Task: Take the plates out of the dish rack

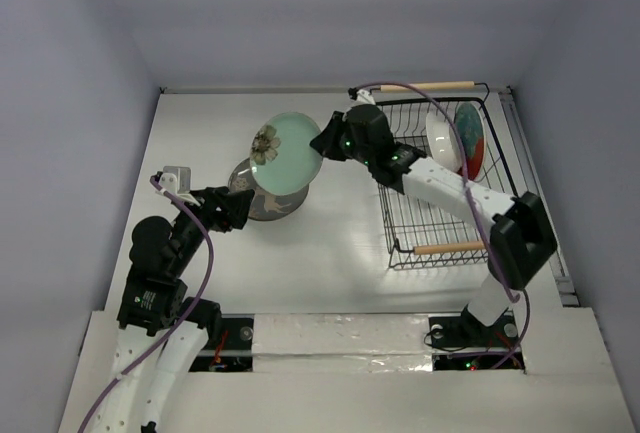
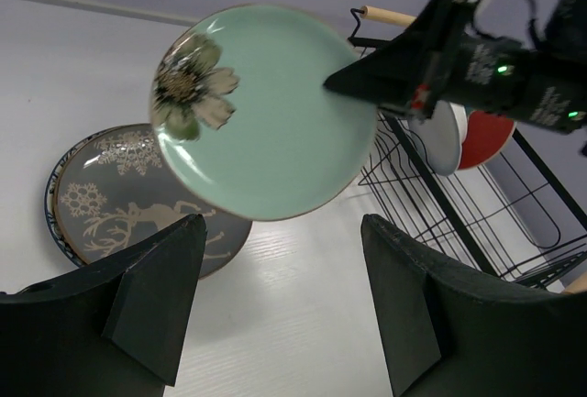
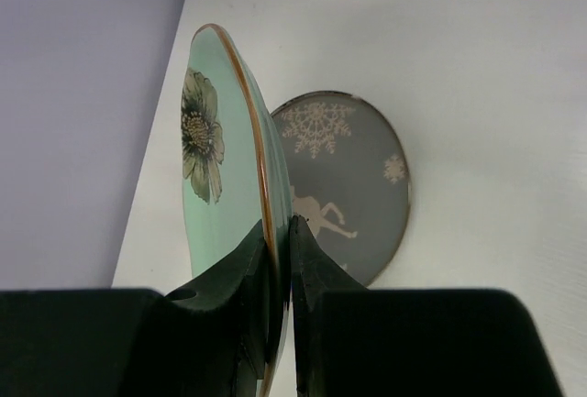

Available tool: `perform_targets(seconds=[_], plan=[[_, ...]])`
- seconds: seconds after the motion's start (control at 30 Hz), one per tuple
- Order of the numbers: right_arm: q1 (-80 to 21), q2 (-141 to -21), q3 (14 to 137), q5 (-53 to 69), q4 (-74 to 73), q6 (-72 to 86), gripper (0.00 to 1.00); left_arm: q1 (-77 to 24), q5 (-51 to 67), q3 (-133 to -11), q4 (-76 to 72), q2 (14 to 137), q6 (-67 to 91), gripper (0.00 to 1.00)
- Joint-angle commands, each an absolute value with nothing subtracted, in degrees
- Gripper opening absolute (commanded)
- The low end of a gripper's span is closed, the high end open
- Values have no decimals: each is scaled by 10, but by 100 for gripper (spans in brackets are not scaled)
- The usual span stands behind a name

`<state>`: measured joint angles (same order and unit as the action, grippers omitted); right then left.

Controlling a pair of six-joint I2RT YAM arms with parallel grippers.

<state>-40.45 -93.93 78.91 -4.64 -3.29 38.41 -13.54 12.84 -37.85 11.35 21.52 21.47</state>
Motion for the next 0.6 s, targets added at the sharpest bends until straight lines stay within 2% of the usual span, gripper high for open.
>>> perform_targets(seconds=[0.0,0.33,0.57], plan=[[-410,-962,823,-8,152,480,0,-140,126,-374,89,208,208,65],[-425,-1103,849,19,181,550,0,-140,126,-373,88,207,209,66],[-444,-1152,871,27,178,562,0,-140,126,-373,87,207,209,66]])
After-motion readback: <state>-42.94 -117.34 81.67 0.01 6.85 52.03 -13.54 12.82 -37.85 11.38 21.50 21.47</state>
